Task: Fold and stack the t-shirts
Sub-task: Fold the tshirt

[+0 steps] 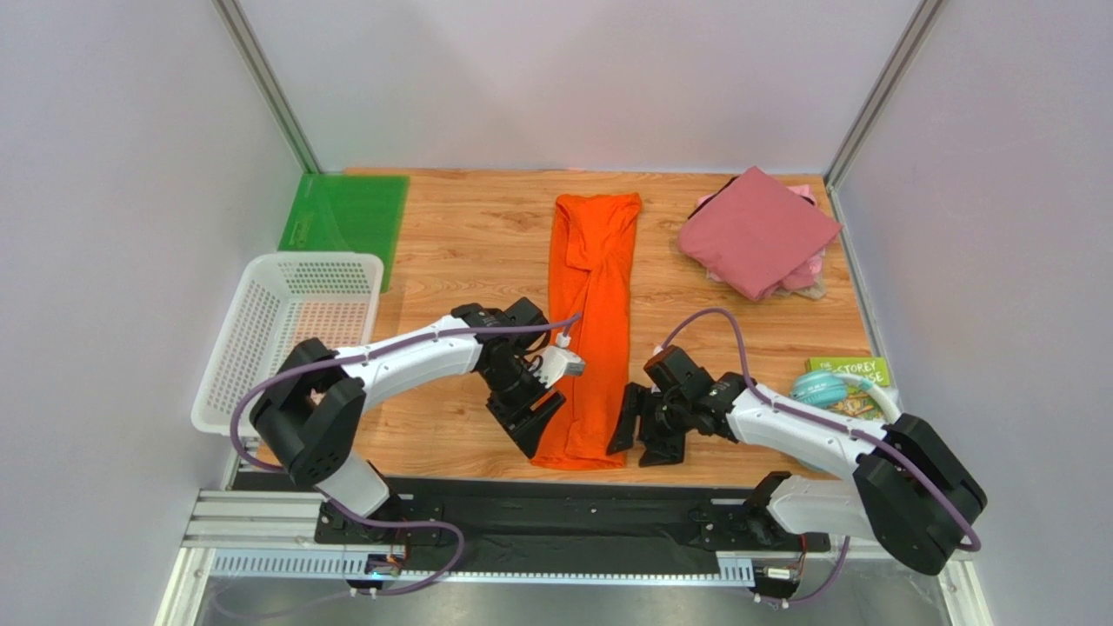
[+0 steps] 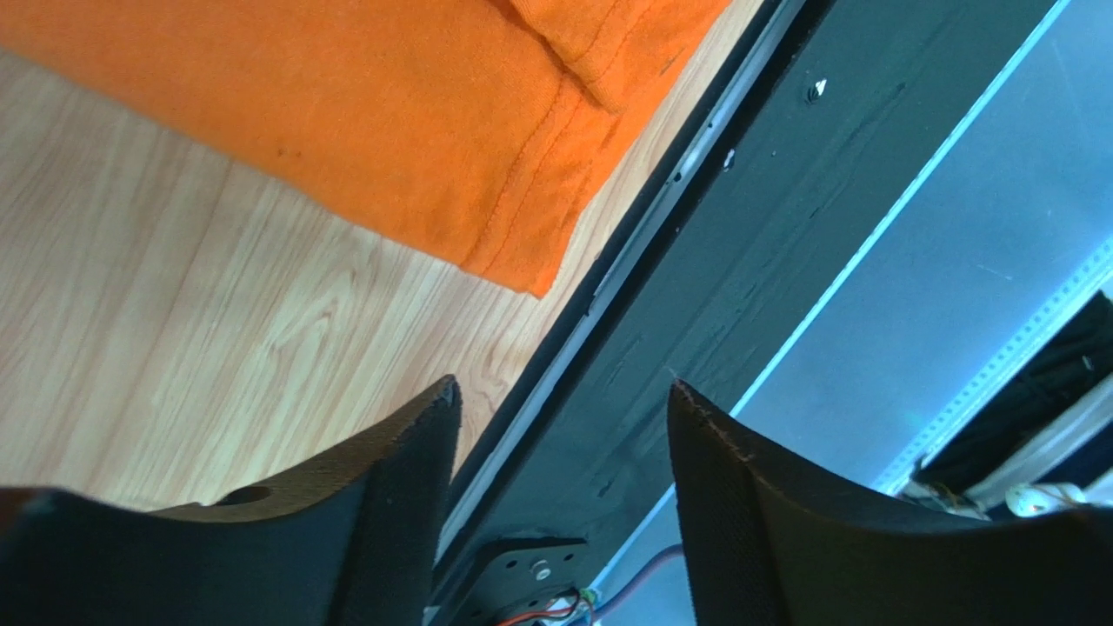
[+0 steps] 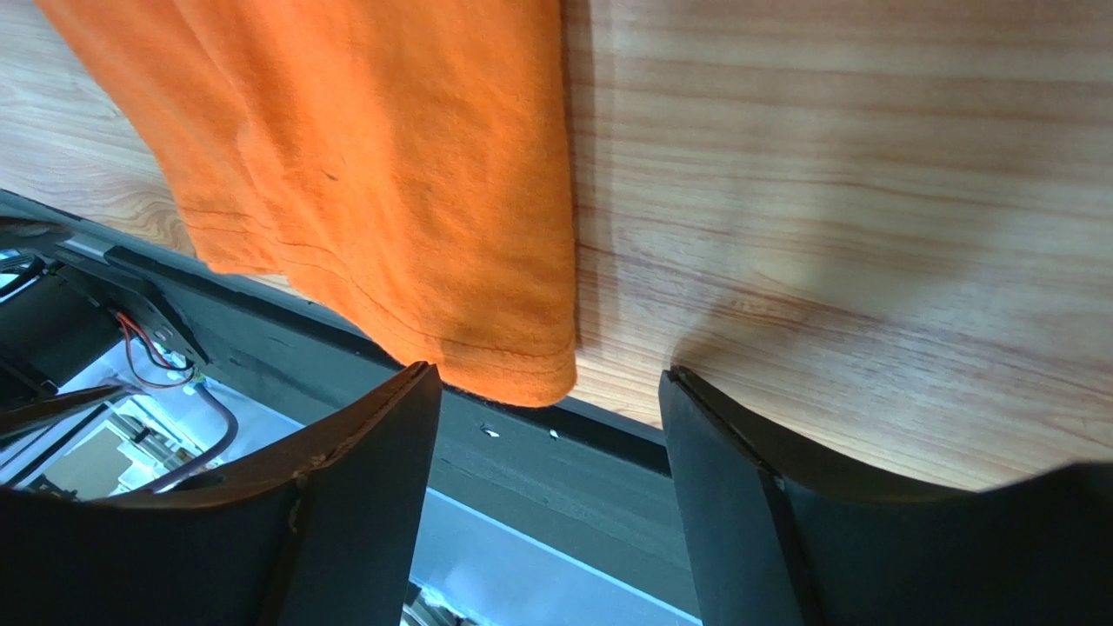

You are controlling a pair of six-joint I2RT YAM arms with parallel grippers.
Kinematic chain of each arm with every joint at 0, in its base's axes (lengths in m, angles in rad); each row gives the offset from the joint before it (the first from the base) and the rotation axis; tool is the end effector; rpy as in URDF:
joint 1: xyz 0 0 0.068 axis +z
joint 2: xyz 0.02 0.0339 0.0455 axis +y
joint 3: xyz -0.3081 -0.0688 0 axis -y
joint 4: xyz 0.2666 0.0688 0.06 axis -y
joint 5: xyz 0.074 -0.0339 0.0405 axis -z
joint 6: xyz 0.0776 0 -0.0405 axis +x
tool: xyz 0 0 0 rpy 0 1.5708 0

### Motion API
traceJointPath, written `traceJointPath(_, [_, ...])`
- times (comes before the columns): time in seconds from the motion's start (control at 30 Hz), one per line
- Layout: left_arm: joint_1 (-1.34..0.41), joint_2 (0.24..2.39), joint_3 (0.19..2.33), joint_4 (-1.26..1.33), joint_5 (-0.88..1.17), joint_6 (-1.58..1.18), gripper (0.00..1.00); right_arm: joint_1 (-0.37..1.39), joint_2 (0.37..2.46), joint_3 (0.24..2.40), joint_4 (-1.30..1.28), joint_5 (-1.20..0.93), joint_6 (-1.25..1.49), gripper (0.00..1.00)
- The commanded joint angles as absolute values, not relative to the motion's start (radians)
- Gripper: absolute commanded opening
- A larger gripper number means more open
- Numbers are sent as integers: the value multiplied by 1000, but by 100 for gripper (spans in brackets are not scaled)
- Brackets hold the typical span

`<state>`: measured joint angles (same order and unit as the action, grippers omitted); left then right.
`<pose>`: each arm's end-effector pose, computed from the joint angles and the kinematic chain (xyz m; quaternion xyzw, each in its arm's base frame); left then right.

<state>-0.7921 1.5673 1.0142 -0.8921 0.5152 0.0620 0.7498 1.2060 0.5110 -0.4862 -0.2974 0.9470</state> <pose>0.1800 -0.2369 0.1922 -0.4143 -0.8718 0.2592 0.0341 0.1379 0.1595 0.1396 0.0670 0.9684 0.2397 0.0175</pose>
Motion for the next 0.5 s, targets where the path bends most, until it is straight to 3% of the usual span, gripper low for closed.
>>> traceJointPath(0.0, [-796, 1615, 1020, -859, 557, 31, 71, 755, 1203, 505, -414, -302, 971, 67])
traceJointPath(0.47, [-795, 1767, 1020, -847, 632, 9, 80, 753, 1215, 486, -351, -318, 1012, 56])
